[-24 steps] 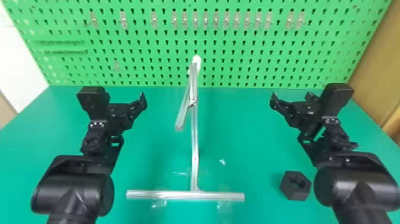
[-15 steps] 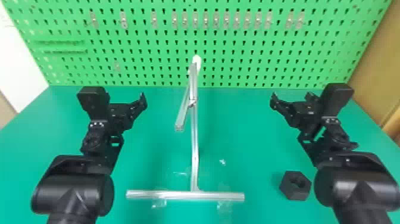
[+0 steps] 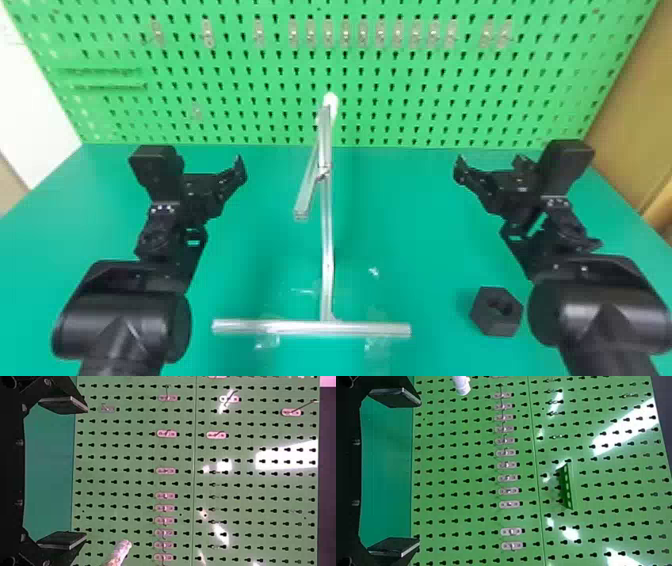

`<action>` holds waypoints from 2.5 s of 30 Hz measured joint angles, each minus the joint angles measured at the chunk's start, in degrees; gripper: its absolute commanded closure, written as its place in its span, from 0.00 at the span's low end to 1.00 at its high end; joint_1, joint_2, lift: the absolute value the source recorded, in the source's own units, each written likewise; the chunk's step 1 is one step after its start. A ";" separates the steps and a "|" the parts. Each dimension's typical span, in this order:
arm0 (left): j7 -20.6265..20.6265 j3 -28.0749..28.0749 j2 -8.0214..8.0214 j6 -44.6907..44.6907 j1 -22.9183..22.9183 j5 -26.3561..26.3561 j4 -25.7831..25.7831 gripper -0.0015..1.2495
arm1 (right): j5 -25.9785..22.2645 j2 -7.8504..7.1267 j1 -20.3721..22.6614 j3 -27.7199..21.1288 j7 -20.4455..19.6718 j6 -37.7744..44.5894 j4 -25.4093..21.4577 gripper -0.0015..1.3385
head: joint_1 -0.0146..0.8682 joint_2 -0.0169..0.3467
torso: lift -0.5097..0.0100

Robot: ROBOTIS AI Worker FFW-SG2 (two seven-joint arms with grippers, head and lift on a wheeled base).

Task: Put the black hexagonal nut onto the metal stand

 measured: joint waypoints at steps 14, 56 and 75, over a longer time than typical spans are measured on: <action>0.00 0.00 0.00 0.00 0.00 0.00 0.00 0.13 | -0.09 -0.08 -0.02 0.07 0.00 -0.01 0.00 0.06 | 0.80 0.27 | 0.98; 0.00 0.01 0.00 0.00 0.08 0.00 0.00 0.13 | 6.98 -1.96 3.32 -4.17 3.38 10.27 4.65 0.07 | 0.80 0.27 | 0.98; -0.01 0.24 0.00 0.00 0.17 -0.16 -0.06 0.13 | 9.65 -3.53 5.30 -6.06 6.48 17.15 5.56 0.07 | 0.80 0.27 | 0.98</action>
